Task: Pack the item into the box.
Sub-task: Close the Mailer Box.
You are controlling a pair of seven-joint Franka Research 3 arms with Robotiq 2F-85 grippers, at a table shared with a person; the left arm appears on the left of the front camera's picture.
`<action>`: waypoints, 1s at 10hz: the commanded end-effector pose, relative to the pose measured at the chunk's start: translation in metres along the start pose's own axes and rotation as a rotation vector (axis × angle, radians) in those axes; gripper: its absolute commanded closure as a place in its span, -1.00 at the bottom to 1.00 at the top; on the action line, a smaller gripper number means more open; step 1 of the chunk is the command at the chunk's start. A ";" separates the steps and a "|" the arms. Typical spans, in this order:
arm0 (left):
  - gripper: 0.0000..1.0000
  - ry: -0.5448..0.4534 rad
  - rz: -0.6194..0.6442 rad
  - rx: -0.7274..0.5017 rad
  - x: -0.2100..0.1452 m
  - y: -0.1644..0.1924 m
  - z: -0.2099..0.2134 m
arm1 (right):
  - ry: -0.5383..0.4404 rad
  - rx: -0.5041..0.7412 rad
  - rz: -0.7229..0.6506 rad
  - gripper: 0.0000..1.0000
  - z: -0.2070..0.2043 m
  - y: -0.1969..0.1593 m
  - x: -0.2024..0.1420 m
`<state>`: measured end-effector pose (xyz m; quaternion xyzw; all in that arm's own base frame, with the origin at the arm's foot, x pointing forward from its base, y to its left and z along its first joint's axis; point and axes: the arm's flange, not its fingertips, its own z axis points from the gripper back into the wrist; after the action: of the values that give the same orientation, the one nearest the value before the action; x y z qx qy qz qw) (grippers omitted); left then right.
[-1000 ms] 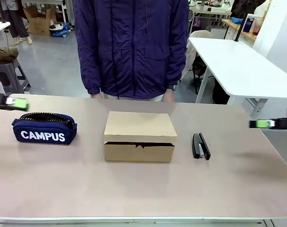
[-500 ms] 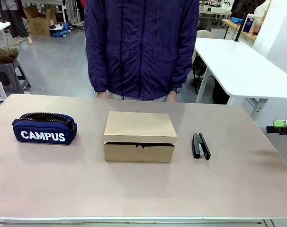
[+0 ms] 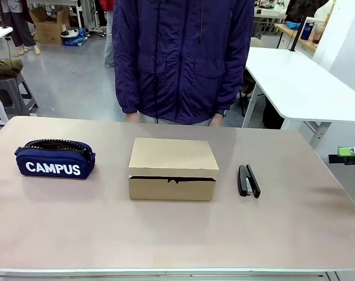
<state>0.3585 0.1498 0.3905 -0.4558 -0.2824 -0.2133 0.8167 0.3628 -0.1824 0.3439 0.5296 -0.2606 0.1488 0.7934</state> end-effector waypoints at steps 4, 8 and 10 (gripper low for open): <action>-1.00 -0.002 0.008 0.010 -0.003 -0.003 0.001 | -0.006 -0.012 0.023 -1.00 -0.004 0.002 -0.003; -1.00 -0.002 0.008 0.010 -0.003 -0.003 0.001 | -0.006 -0.012 0.023 -1.00 -0.004 0.002 -0.003; -1.00 -0.002 0.008 0.010 -0.003 -0.003 0.001 | -0.006 -0.012 0.023 -1.00 -0.004 0.002 -0.003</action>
<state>0.3580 0.1502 0.3896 -0.4553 -0.2824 -0.2119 0.8174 0.3627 -0.1824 0.3437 0.5295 -0.2607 0.1488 0.7935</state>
